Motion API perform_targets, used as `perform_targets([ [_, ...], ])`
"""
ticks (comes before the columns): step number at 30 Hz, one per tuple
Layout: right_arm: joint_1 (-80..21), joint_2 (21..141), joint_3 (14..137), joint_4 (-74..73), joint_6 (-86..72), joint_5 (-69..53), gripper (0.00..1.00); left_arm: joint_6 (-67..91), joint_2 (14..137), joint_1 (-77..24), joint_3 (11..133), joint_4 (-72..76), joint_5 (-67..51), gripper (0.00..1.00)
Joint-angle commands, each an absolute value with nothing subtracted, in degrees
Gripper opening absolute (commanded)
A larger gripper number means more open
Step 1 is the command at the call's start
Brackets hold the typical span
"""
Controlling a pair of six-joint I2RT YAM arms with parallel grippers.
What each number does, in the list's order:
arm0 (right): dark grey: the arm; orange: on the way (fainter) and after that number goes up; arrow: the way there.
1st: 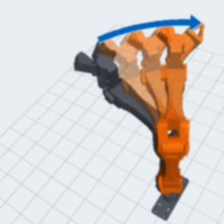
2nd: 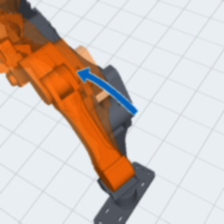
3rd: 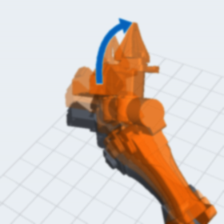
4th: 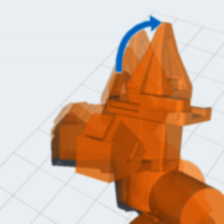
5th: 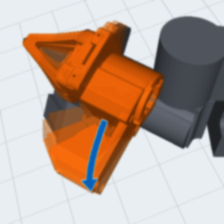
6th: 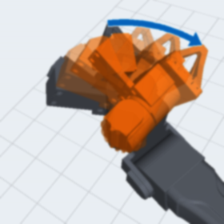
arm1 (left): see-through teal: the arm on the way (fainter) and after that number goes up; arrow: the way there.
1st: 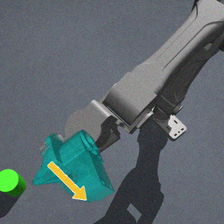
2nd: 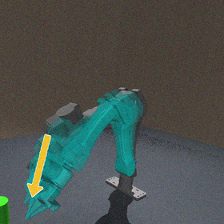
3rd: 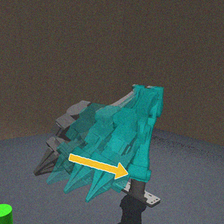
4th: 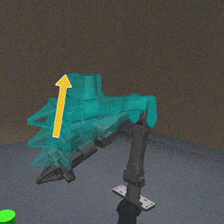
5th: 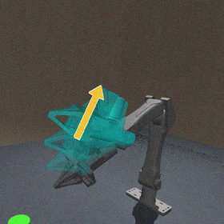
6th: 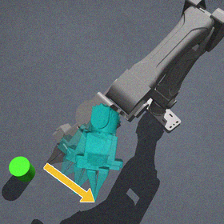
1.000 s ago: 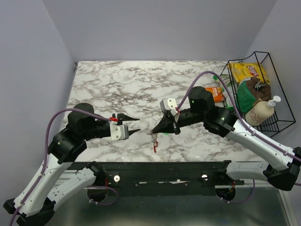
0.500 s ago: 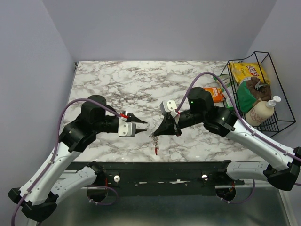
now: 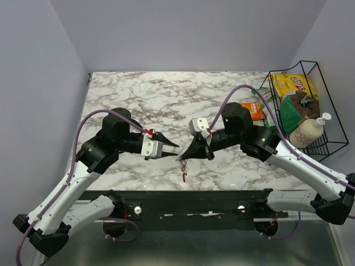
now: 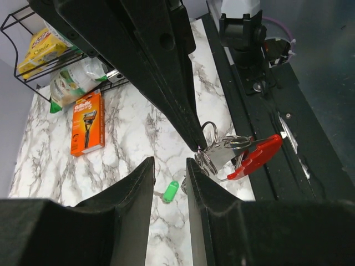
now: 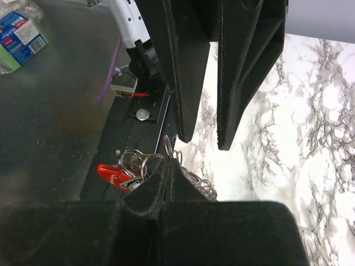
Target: Put the keys on the keyring
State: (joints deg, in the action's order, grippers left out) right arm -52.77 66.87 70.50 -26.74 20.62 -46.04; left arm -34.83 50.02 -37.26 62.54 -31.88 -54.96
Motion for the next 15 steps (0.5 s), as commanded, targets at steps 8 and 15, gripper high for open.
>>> perform_targets([
  [8,-52.82,64.78,69.87,-24.52,19.95,-43.42,0.01,-33.92,50.1,-37.79,61.61,-33.05,-60.03,0.38],
  [15,-52.74,64.43,69.7,-23.91,19.51,-42.98,0.01,-32.35,50.89,-38.32,60.73,-31.03,-59.94,0.37],
])
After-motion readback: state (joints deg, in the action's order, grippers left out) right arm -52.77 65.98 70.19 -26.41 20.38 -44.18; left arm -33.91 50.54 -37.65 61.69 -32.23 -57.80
